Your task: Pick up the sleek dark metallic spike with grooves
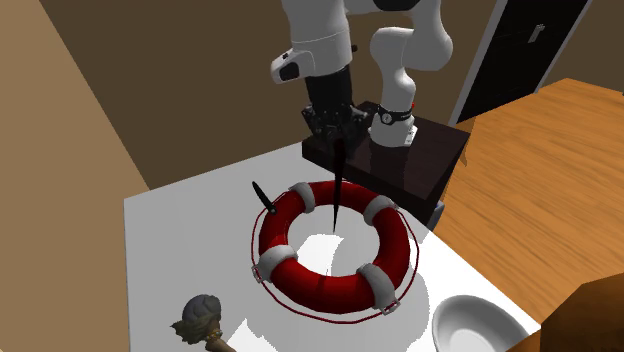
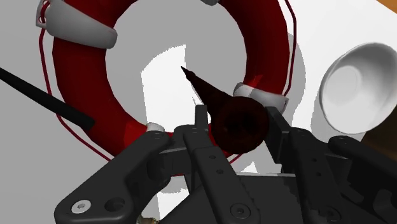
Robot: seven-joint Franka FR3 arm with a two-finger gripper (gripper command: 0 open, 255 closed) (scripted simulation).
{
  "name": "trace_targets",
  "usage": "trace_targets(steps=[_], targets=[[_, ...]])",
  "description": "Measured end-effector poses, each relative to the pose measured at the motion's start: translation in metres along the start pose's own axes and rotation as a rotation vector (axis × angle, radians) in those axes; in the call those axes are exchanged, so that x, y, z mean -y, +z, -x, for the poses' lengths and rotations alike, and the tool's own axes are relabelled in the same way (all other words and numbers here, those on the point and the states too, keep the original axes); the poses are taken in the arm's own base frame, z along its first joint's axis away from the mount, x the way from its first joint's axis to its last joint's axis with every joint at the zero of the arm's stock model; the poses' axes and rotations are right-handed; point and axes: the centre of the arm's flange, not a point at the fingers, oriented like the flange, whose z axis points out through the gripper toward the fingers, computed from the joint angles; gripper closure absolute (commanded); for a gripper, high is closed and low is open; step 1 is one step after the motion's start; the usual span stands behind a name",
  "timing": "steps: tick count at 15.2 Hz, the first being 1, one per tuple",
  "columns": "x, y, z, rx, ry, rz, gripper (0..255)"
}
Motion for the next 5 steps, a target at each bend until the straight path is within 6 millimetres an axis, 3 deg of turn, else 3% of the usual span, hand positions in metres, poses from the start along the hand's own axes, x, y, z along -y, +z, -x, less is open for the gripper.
trace_targets(steps=[5], targets=[[0.004,-0.025,0.002,0.0,0.0,0.0,255]])
